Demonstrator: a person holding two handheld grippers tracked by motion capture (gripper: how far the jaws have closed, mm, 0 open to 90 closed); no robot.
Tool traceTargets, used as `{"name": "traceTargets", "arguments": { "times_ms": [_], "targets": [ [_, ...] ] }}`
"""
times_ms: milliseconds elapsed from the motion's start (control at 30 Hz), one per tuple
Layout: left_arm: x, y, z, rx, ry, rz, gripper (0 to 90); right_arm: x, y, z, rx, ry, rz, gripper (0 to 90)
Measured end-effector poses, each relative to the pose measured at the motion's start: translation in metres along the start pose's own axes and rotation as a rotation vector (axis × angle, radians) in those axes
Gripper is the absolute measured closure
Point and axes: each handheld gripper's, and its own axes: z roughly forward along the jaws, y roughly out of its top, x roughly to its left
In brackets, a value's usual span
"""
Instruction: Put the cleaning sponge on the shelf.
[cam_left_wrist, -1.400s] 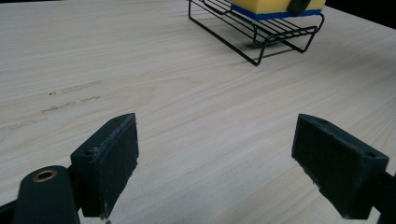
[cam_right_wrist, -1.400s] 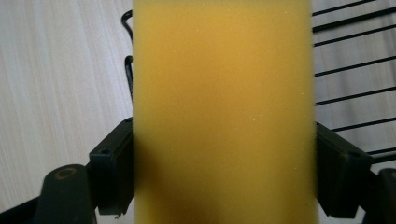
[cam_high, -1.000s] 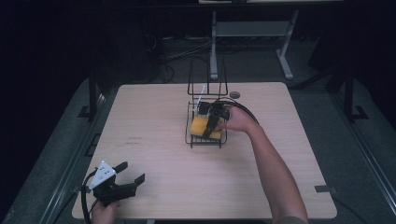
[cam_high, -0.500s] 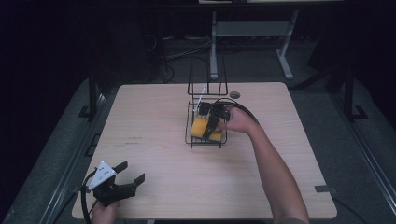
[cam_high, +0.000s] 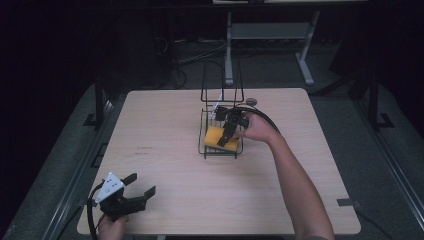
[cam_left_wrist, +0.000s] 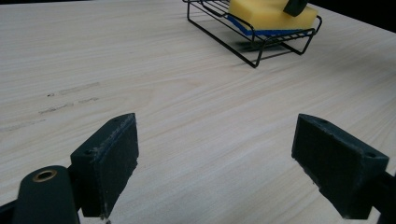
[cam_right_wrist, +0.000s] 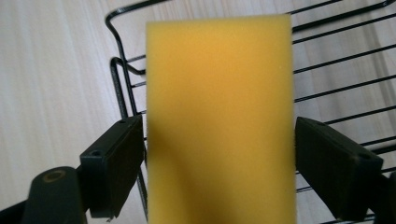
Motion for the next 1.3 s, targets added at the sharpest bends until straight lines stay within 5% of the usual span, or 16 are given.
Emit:
{"name": "traceTargets", "arguments": {
  "times_ms": [700, 1300],
  "targets": [
    [-0.001, 0.0, 0.001, 0.001, 0.0, 0.001, 14.0, -0.005, -0.022, -0.015, -0.072, 0.012, 0.049, 17.1],
    [-0.001, 0.001, 0.002, 0.003, -0.002, 0.004, 14.0, -0.003, -0.036, -0.022, -0.074, -0.006, 0.061, 16.7]
  ]
}}
